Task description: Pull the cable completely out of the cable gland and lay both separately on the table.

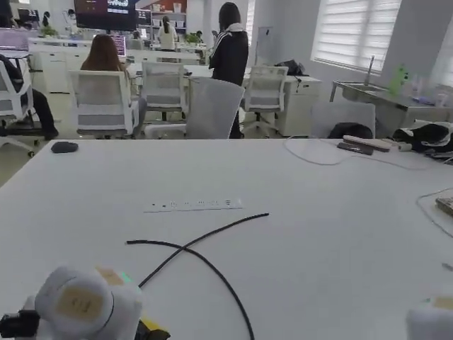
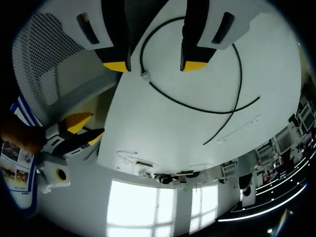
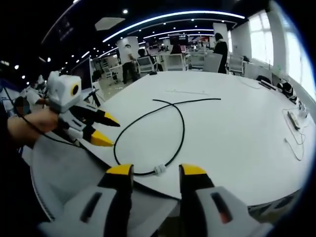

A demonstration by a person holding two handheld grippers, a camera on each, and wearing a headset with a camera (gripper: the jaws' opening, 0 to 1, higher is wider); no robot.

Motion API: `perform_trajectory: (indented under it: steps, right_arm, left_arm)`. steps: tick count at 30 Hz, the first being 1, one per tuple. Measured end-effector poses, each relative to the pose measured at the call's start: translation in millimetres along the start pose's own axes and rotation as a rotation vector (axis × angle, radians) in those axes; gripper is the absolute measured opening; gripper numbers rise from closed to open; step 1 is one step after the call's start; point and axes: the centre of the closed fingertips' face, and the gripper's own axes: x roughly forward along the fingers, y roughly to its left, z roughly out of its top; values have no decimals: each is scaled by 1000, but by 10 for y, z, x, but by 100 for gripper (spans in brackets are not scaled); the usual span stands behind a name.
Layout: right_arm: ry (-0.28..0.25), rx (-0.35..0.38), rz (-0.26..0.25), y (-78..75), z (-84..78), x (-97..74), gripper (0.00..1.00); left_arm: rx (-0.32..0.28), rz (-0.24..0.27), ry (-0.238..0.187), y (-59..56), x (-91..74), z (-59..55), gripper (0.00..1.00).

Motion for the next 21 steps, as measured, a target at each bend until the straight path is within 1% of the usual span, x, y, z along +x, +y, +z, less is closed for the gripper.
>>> perform_trajectory:
  steps: [1, 2, 3, 4, 5, 6, 7, 9, 10, 11, 12, 13, 14, 15, 17, 18, 19, 20, 21]
  right_arm:
    - [-1, 0, -1, 0, 4, -3, 38]
    - [-3, -1, -1, 2, 9, -6, 37]
    - [-3, -4, 1, 7, 12, -5, 37]
    - [-3, -6, 1, 9, 12, -2, 37]
    - [0, -7, 0, 12, 9, 3, 37]
    - [2, -7, 1, 19, 9, 8, 37]
    - [1, -6, 1, 21, 11, 11, 37]
    - [3, -2, 2, 26, 9, 15, 37]
    - [3, -1, 1, 27, 7, 14, 37]
    - [4, 1, 0, 31, 3, 11, 37]
    - [5, 2, -1, 32, -2, 7, 37]
    - [8, 3, -3, 27, -12, 3, 37]
    - [9, 3, -4, 24, -16, 2, 37]
    - [14, 7, -11, 3, -32, -7, 37]
    - [14, 14, -19, -21, -40, -18, 37]
    - [13, 17, -24, -35, -42, -28, 37]
    - [12, 19, -28, -44, -43, -36, 37]
    - [12, 23, -33, -55, -46, -47, 37]
    - [12, 24, -35, -62, -50, -52, 37]
  left_arm:
    - [3, -22, 20, -28, 87, -17, 41]
    - [14, -43, 58, -61, 162, -65, 41]
    - [32, -59, 62, -82, 222, -66, 40]
    - [30, -68, 64, -93, 281, -67, 40]
    - [33, -89, 75, -120, 371, -78, 40]
    - [20, -102, 77, -132, 455, -84, 40]
    - [19, -107, 90, -136, 508, -107, 40]
    - [44, -109, 114, -127, 639, -164, 39]
    - [45, -117, 126, -136, 685, -193, 39]
    - [37, -140, 142, -167, 751, -233, 39]
    - [24, -150, 155, -183, 787, -259, 39]
    - [30, -158, 156, -192, 851, -271, 39]
    - [30, -162, 160, -199, 869, -283, 39]
    - [29, -169, 182, -202, 950, -335, 39]
    - [2, -184, 192, -227, 1022, -364, 39]
    - [3, -190, 197, -242, 1072, -380, 38]
    - [3, -191, 198, -251, 1104, -389, 38]
    - [9, -193, 206, -257, 1161, -419, 38]
    - [5, -192, 217, -255, 1186, -441, 37]
